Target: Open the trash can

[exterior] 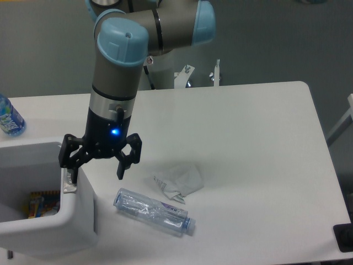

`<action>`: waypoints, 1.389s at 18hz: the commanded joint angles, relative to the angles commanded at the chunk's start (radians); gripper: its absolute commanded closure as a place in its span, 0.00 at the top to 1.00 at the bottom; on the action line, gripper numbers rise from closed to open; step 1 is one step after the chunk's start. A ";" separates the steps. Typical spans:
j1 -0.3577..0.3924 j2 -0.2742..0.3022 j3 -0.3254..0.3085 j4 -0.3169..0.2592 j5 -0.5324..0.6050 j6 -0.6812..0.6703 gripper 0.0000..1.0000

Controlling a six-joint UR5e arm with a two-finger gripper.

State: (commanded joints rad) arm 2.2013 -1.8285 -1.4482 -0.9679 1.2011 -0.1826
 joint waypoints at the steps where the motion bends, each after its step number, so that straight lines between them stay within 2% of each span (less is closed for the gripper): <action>1: 0.000 0.002 0.020 0.000 0.002 0.003 1.00; 6: 0.017 0.008 0.112 0.000 0.070 0.029 1.00; 9: 0.078 0.027 0.124 -0.003 0.152 0.046 1.00; 14: 0.170 0.055 0.143 -0.002 0.166 0.075 1.00; 16: 0.196 0.057 0.140 -0.015 0.185 0.174 1.00; 20: 0.254 0.058 0.129 -0.028 0.248 0.260 1.00; 23: 0.310 0.058 0.121 -0.075 0.258 0.493 1.00; 25: 0.339 0.058 0.118 -0.106 0.273 0.602 1.00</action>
State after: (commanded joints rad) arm 2.5401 -1.7702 -1.3299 -1.0737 1.4740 0.4198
